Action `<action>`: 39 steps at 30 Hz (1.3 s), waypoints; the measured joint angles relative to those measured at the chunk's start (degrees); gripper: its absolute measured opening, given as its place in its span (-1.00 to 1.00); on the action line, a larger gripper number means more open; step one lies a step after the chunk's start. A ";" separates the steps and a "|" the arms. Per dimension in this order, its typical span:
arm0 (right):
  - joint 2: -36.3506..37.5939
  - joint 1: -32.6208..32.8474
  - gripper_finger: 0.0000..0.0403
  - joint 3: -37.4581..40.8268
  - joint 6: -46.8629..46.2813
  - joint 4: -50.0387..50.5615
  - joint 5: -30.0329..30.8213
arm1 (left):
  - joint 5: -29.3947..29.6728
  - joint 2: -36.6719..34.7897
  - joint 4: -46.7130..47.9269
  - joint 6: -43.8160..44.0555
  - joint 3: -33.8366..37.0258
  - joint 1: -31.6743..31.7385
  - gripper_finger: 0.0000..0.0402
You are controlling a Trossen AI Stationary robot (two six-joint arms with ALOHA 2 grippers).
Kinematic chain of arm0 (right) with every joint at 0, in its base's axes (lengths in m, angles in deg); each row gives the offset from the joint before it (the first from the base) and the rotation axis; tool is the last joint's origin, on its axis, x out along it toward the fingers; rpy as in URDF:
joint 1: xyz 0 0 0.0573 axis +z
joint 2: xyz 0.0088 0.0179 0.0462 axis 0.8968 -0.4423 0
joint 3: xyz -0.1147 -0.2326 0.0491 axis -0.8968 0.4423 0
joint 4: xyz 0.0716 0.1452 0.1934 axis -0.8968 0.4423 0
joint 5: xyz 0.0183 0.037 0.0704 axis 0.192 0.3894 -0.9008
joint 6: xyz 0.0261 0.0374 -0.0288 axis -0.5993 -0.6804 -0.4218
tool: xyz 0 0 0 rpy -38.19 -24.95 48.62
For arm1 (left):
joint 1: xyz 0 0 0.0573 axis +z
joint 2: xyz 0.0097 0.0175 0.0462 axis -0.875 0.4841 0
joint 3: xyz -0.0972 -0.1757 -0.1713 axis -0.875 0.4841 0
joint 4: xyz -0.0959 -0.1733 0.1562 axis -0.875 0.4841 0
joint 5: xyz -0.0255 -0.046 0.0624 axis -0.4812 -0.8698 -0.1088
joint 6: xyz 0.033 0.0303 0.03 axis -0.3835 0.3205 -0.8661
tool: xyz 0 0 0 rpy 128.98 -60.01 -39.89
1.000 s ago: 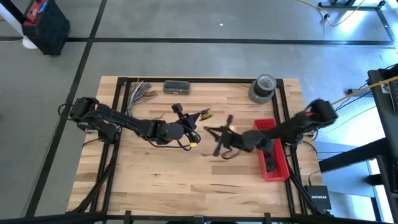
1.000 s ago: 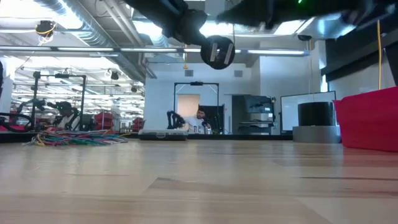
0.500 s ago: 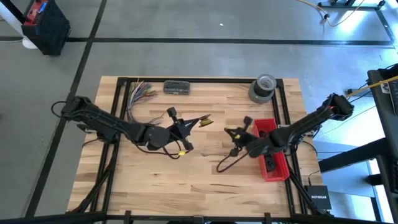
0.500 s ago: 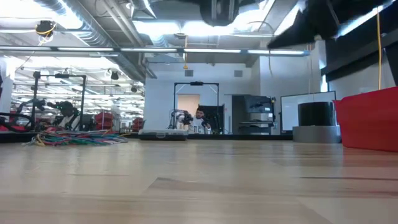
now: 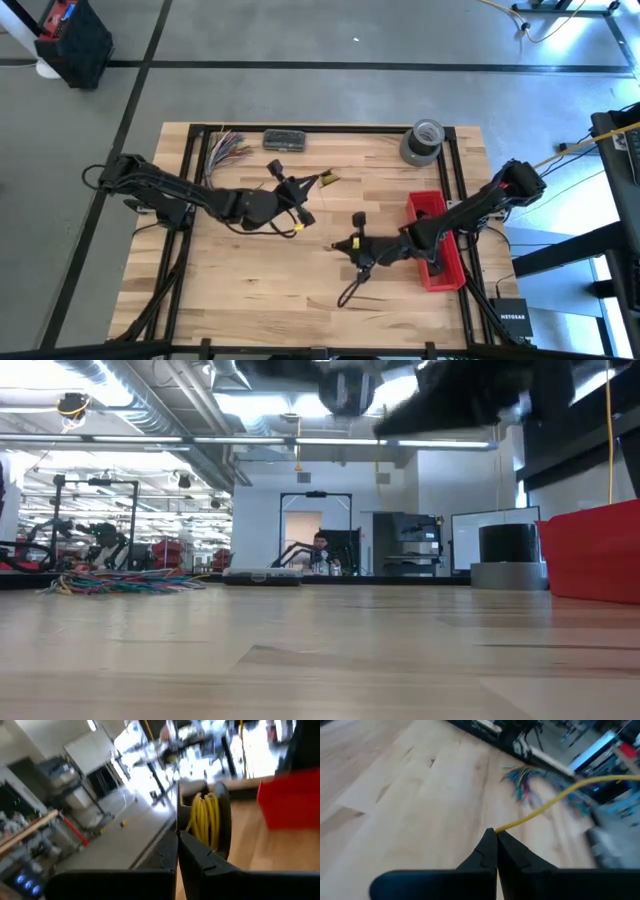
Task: Coil cords
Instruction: Uncoil the yellow wire from the black spool
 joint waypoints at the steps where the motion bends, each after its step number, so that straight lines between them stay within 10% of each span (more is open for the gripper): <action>1: 0.49 0.66 -0.99 -1.74 1.61 2.46 1.04 | 0.02 0.00 1.75 1.09 0.40 0.60 -1.00; 10: 8.81 7.87 -0.99 -18.04 4.28 29.65 25.47 | 0.15 0.04 16.88 -1.63 2.18 0.54 -1.00; 21: 17.28 8.83 -0.99 -8.41 -37.25 61.59 30.75 | 1.07 -3.19 10.66 -7.79 2.29 -6.27 -1.00; 26: 15.86 7.98 -0.99 6.26 -42.53 45.26 26.54 | 1.12 -4.94 4.26 -7.21 2.27 -8.37 -1.00; 31: 10.10 4.32 -0.99 16.35 -28.13 10.93 12.11 | 1.05 -4.40 -0.25 -2.34 2.25 -6.27 -1.00; 39: -0.15 0.85 -0.99 11.16 -10.92 -8.45 -3.96 | 1.11 -1.50 2.36 8.95 4.72 1.88 -1.00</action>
